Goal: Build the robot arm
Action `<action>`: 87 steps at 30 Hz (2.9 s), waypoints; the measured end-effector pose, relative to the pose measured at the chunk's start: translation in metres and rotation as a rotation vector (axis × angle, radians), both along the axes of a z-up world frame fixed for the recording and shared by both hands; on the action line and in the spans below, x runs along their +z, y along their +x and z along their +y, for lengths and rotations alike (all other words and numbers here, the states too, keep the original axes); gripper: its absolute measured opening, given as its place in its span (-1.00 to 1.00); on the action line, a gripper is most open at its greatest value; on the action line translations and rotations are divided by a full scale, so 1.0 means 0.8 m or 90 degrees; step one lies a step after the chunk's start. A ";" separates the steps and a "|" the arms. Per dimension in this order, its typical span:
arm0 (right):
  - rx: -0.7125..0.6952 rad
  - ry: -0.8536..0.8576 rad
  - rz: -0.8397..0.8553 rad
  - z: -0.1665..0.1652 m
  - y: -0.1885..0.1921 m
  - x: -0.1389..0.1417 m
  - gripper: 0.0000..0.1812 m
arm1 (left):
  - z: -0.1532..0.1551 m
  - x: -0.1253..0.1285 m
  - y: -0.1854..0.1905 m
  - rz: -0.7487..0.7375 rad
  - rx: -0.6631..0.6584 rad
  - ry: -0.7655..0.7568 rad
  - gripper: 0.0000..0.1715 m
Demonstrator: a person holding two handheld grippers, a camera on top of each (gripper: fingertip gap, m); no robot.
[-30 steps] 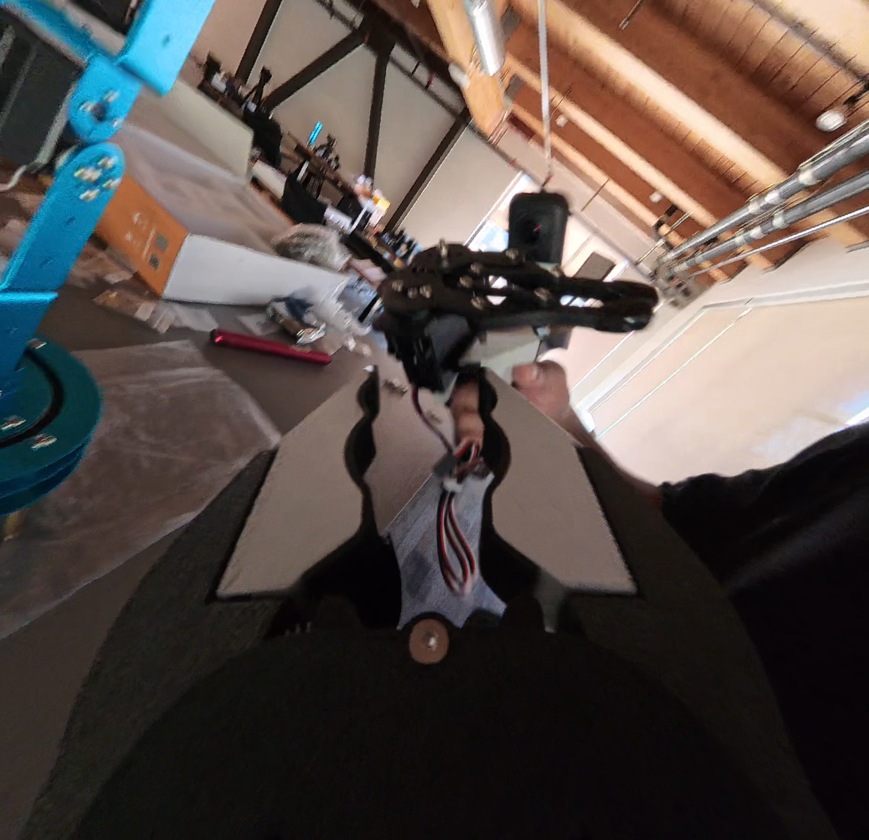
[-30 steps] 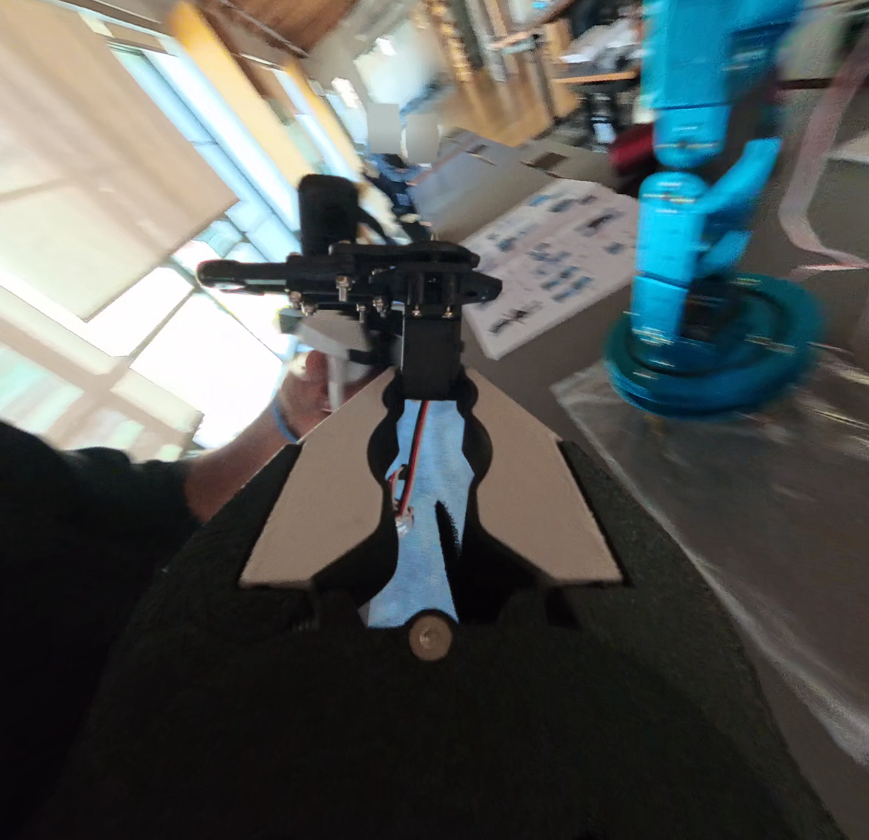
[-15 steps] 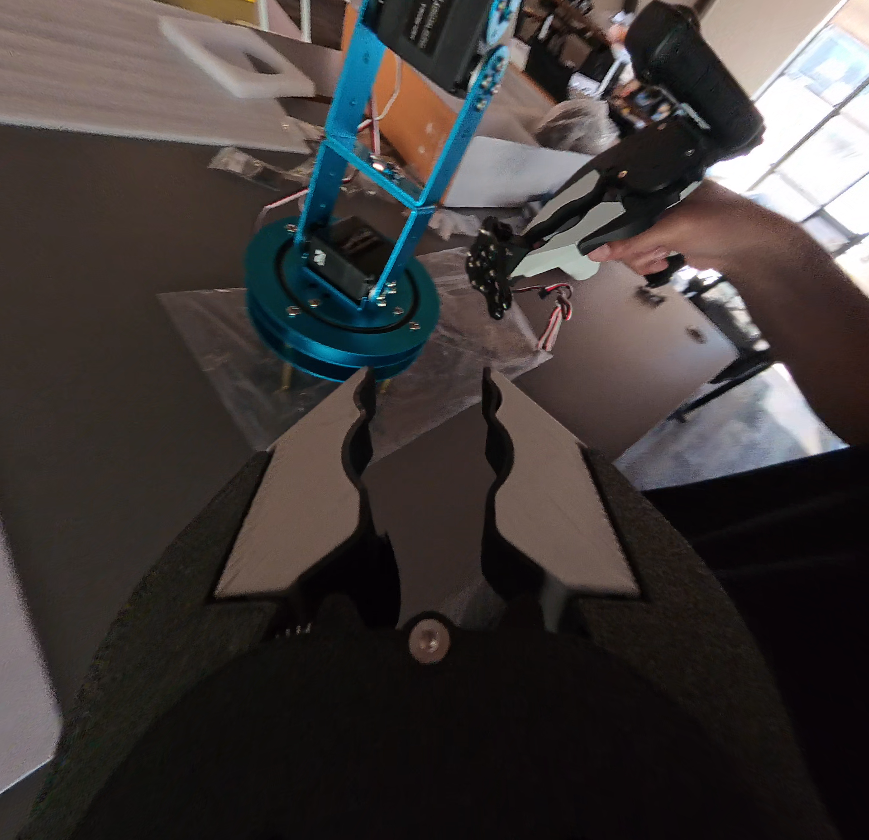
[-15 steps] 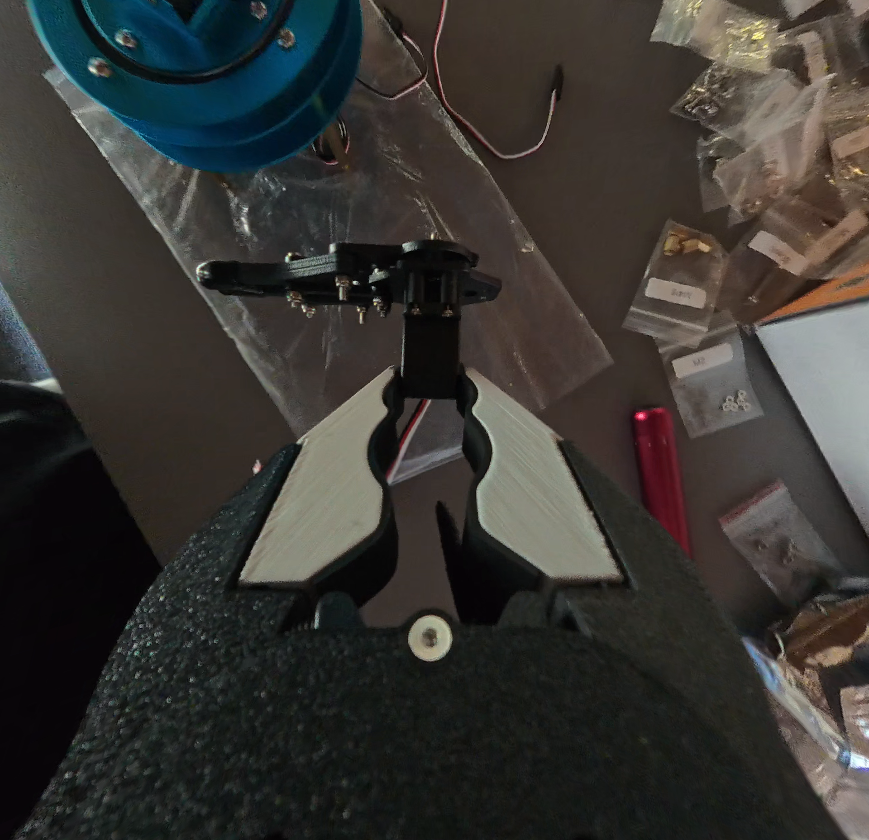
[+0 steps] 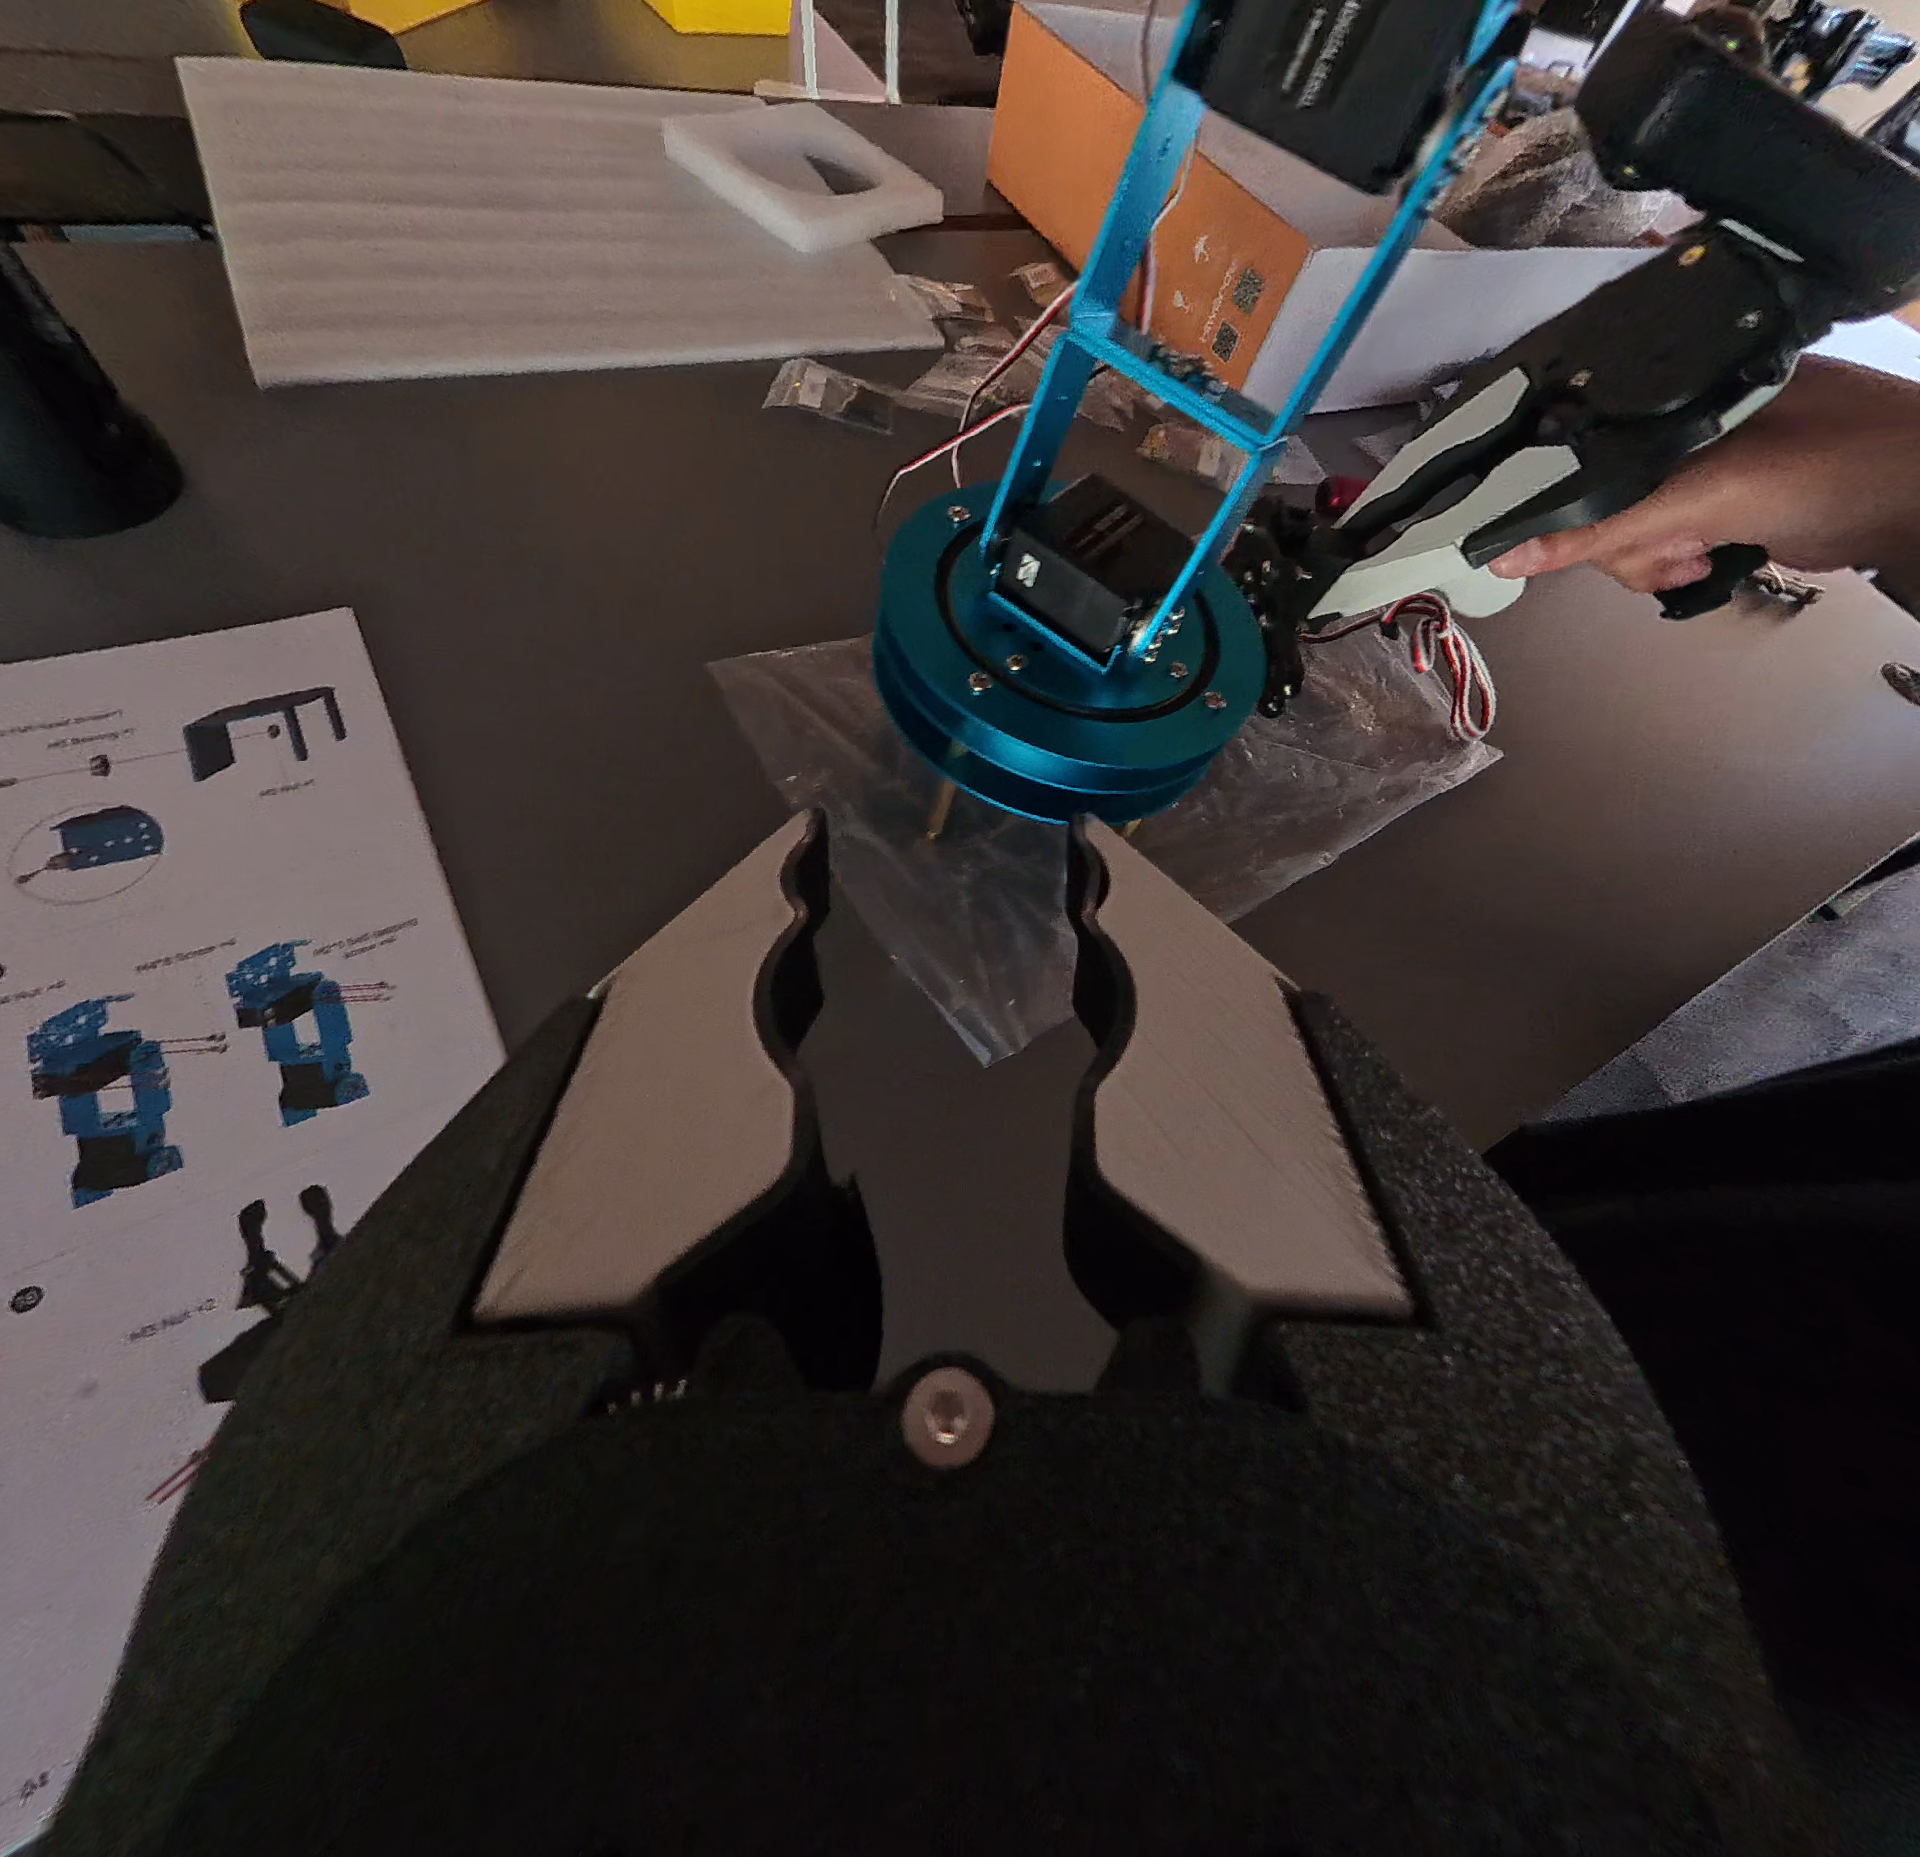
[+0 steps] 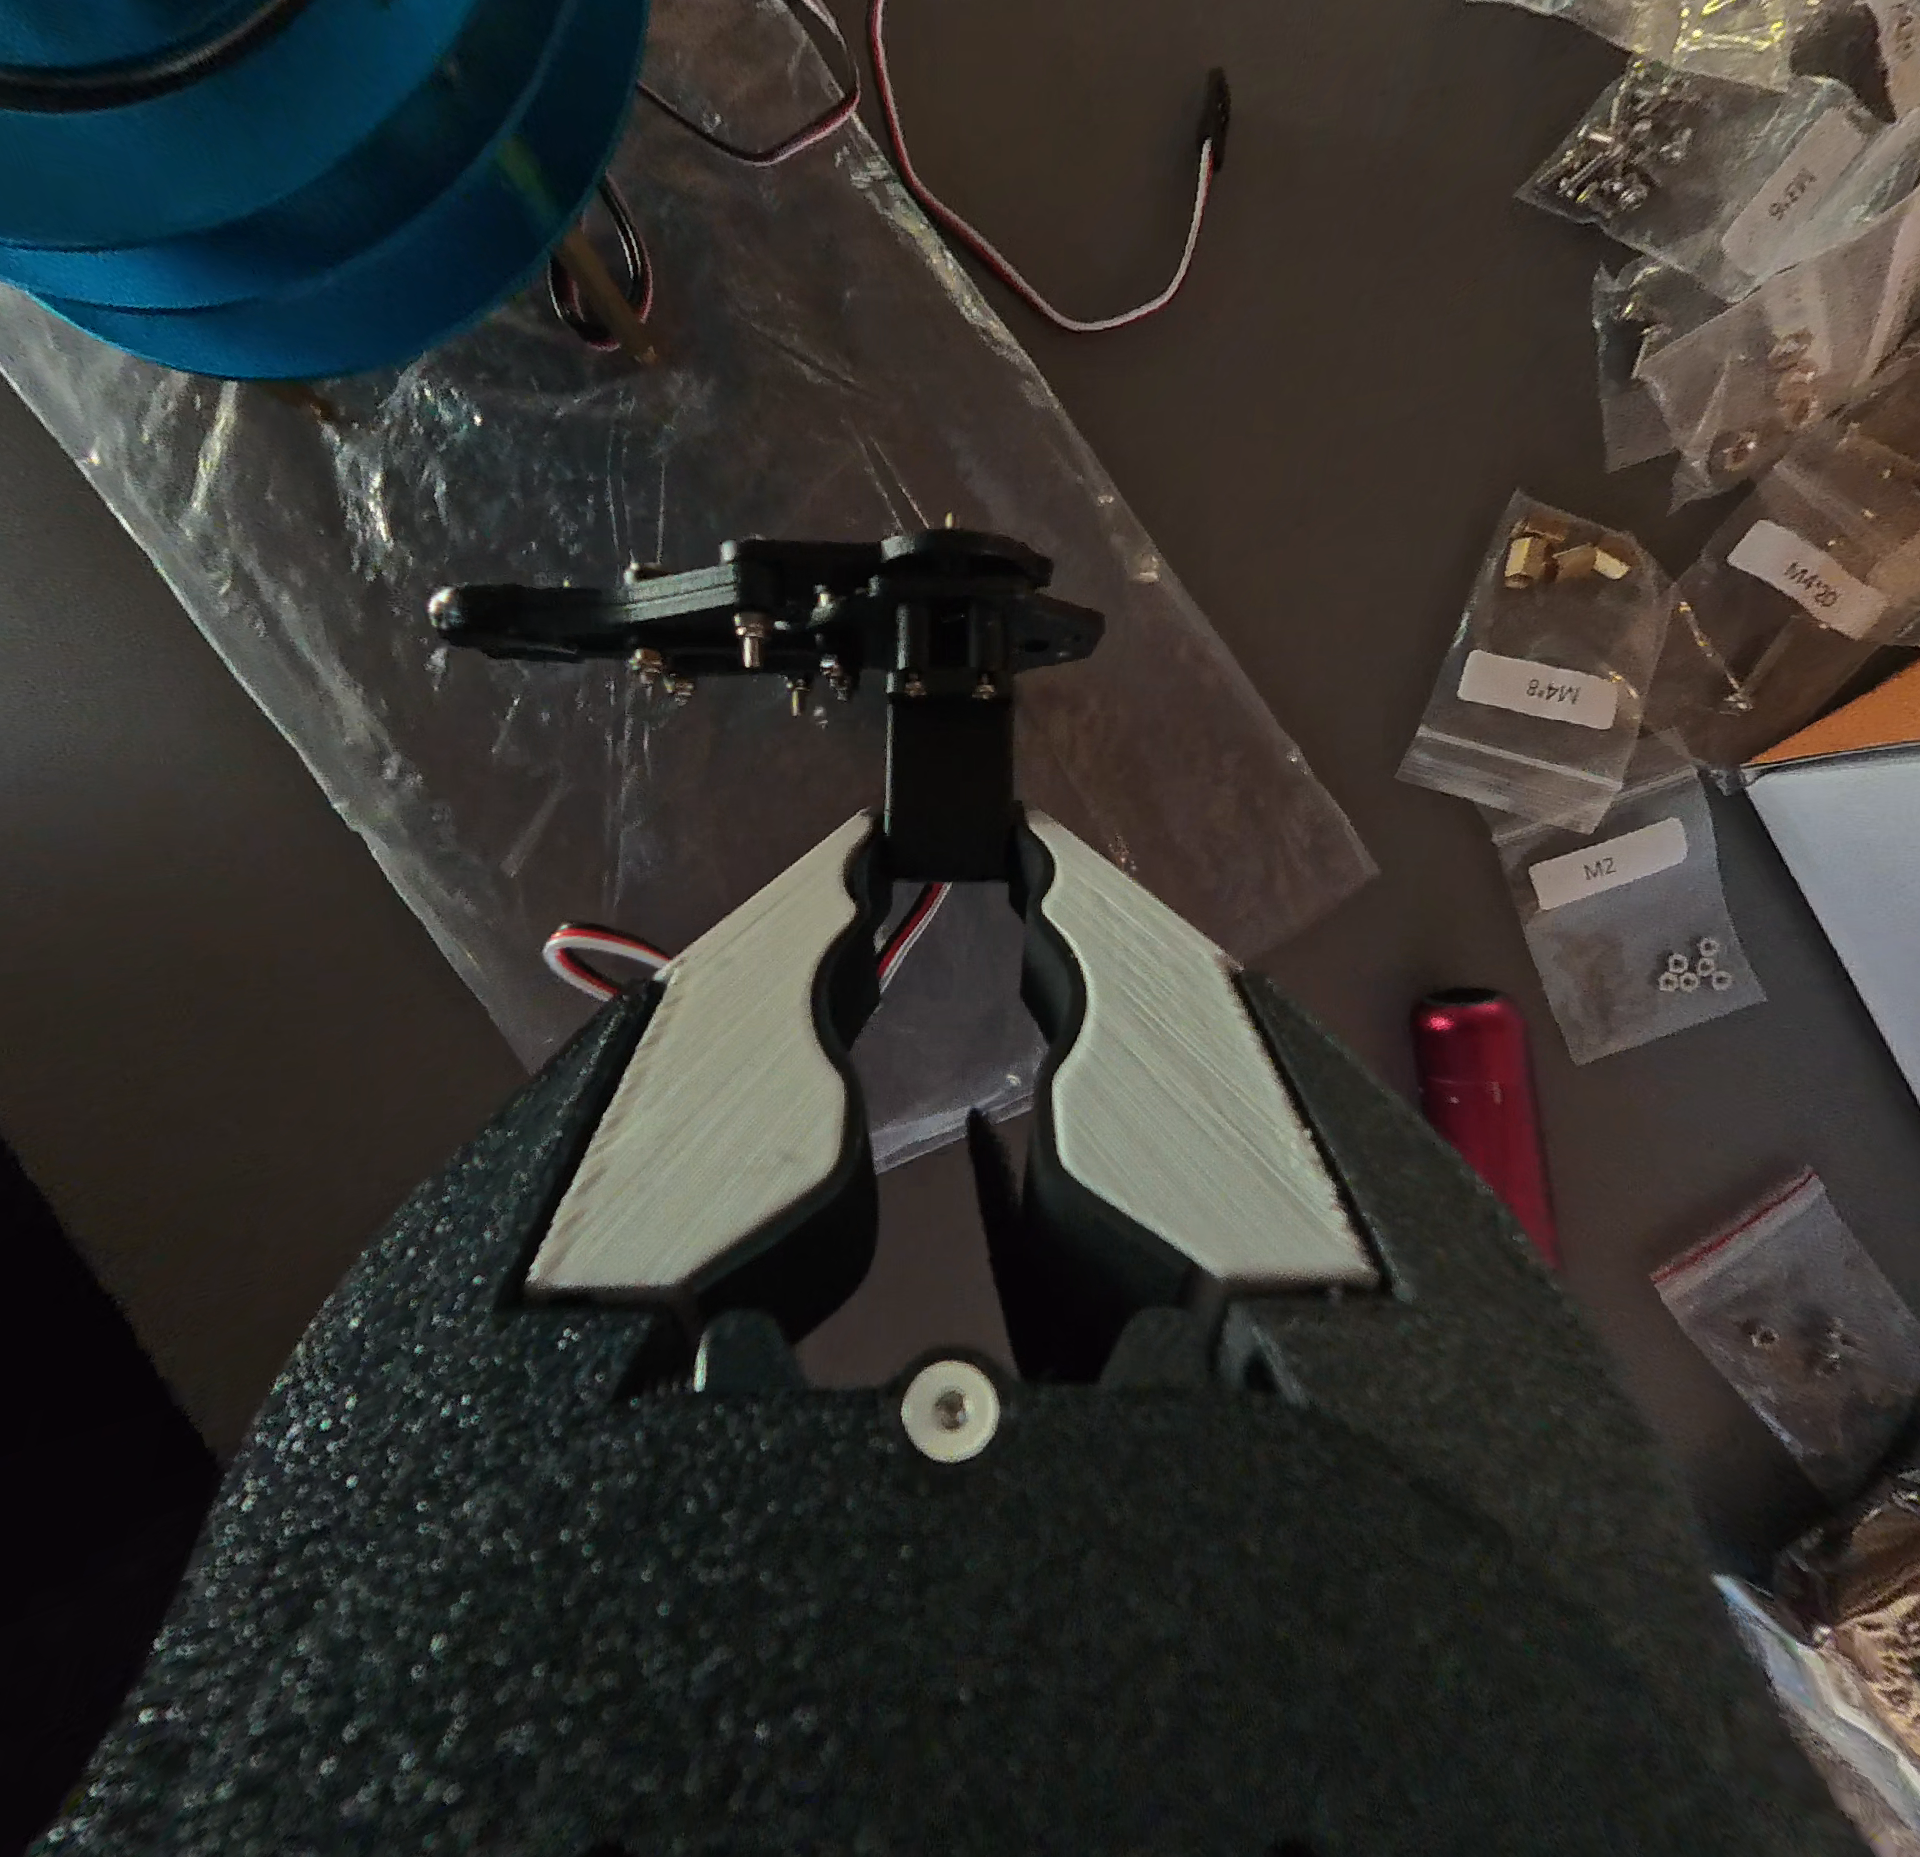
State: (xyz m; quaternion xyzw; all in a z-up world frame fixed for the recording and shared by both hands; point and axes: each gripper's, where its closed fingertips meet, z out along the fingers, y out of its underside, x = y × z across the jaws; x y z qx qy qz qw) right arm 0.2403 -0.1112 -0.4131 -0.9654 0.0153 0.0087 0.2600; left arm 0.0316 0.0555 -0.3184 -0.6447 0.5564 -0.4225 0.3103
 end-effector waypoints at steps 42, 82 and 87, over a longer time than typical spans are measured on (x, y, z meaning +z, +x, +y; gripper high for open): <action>-0.327 0.480 0.125 0.048 -0.077 0.149 -0.59 | 0.063 -0.036 0.054 0.054 -0.267 -0.056 -0.48; -0.387 0.516 -0.062 0.154 -0.118 0.185 -0.71 | -0.051 0.052 0.177 -0.126 -0.493 0.102 -1.00; -0.384 0.509 -0.071 0.158 -0.122 0.197 -0.73 | -0.049 0.062 0.179 -0.101 -0.450 0.124 -1.00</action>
